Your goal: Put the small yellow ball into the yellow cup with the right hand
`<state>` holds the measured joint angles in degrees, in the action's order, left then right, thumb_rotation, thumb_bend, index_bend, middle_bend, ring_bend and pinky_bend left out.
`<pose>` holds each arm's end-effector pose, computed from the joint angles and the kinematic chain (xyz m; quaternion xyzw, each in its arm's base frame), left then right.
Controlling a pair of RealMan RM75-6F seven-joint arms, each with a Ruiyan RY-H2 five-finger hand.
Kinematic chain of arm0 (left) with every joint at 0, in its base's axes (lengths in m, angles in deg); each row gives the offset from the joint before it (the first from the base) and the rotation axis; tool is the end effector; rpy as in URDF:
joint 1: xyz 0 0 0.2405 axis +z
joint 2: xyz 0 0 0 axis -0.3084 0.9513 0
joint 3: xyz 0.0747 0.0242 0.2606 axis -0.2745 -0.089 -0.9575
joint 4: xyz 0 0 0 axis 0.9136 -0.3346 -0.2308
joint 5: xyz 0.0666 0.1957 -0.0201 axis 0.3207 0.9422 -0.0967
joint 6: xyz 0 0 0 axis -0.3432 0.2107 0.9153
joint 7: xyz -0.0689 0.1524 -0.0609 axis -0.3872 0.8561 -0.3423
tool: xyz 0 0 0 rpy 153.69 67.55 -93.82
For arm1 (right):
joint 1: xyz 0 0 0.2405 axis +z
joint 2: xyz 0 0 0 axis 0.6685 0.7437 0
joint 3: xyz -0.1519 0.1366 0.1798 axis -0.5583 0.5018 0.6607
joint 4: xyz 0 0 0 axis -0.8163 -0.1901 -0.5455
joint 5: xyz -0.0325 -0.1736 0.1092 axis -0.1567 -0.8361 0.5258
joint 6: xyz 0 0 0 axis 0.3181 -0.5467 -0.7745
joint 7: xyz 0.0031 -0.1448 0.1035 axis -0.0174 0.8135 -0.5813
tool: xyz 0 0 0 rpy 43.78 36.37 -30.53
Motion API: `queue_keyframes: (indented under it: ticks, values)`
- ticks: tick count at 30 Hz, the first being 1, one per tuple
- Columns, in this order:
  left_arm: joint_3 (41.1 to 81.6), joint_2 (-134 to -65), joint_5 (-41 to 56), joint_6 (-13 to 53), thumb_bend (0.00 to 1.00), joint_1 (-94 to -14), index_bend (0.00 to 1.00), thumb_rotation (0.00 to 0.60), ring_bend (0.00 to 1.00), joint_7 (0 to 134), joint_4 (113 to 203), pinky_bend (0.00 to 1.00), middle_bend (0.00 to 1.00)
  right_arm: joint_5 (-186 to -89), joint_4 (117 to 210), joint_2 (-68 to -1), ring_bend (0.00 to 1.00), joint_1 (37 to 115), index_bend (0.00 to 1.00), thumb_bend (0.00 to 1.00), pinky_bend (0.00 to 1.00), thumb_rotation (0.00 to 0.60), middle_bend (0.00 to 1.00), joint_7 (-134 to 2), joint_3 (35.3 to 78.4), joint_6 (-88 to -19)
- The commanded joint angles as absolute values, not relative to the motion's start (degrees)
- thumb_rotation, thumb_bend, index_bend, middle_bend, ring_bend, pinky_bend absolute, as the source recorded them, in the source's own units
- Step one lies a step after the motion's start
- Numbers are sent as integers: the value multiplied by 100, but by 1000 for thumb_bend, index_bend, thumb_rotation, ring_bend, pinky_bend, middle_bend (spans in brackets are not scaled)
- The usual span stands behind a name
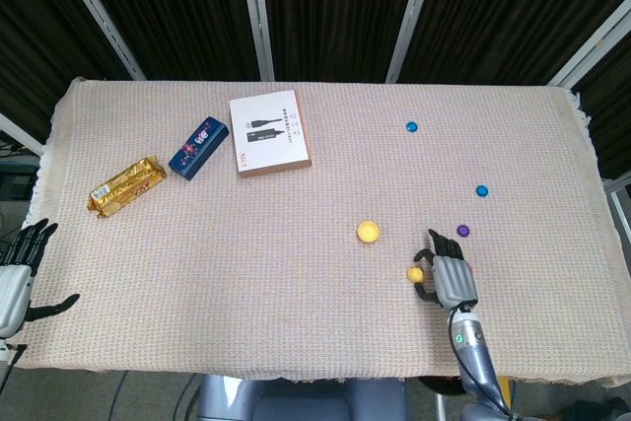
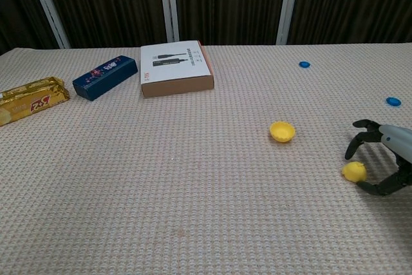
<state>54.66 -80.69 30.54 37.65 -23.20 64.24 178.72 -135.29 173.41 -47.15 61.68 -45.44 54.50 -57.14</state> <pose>-0.3315 0.2126 0.1571 -0.5886 -0.4313 -0.3775 0.5700 -0.2720 -0.2875 -0.0401 0.5920 -0.5319 0.3296 0.5080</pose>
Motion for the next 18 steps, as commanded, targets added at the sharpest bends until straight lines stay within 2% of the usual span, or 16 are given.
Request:
queue_keyframes:
  ticks: [1,9,18]
  values:
    - [5466,-8068,3058,3766,34,-2321,0,600,0,6422,17874,146,0,-13500,17347,-4701,0,6160,385,263,0,600,0,-4552,5465,-5705]
    - [5466,-8068,3053,3756,34,-2327,0,600,0,6416,17874,146,0,-13556,17308,-4723,0,6136,466,263,0,600,0,-4604,5485,-5772]
    - [5465,-8063,3047,3755,35,-2325,0,600,0,6417,17881,146,0,-13603,17386,-4759,0,6127,492,263,0,600,0,-4691,5555,-5839]
